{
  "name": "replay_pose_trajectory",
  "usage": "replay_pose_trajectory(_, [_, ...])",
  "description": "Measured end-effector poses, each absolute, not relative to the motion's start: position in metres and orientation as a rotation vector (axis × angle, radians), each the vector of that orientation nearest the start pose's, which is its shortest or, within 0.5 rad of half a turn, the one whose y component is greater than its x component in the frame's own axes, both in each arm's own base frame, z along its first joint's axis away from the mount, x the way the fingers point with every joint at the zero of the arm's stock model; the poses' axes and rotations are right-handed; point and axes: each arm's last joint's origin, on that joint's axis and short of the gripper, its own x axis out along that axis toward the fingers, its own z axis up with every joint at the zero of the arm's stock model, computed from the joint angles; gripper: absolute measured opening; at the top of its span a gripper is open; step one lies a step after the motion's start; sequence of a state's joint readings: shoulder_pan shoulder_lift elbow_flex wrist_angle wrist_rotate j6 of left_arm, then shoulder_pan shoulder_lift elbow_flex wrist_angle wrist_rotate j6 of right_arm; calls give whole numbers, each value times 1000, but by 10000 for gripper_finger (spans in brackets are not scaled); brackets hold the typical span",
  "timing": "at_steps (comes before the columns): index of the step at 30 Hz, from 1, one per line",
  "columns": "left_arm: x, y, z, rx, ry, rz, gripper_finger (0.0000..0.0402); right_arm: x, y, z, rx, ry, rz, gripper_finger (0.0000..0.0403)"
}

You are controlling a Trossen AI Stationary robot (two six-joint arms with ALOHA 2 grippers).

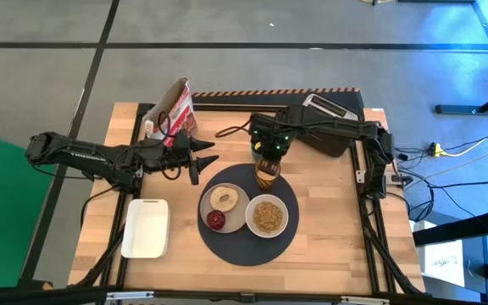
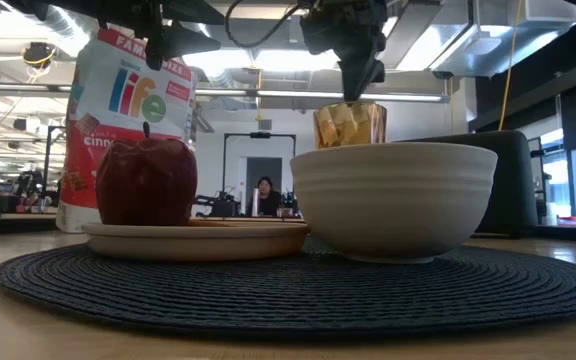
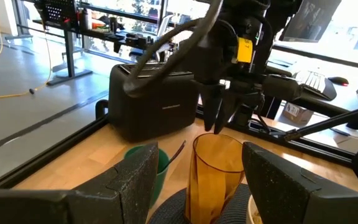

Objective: Arrange a breakfast setting
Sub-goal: Put the iridescent spoon on the black mat

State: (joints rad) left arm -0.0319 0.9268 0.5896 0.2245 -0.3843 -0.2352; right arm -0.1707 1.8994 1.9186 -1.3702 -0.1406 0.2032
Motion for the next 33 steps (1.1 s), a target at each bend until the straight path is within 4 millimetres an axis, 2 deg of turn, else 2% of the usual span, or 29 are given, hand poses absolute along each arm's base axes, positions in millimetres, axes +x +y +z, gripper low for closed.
replay_pose_trajectory(6, [207,4,280,-210,69,364,227,362,-62,345,365,1184,-163,72])
replay_pose_trajectory(11, [207,5,279,-208,71,378,227,358,-86,346,348,1139,-312,86])
replay_pose_trajectory(16, [207,5,279,-213,69,382,227,358,-124,322,602,1150,-280,118])
replay_pose_trajectory(19, [206,5,279,-233,66,388,227,355,-136,310,677,1181,-271,153])
replay_pose_trajectory(26, [206,5,279,-232,65,410,227,350,-140,286,778,1247,-243,229])
replay_pose_trajectory(33, [206,6,277,-218,79,437,227,352,-139,266,843,1246,-230,244])
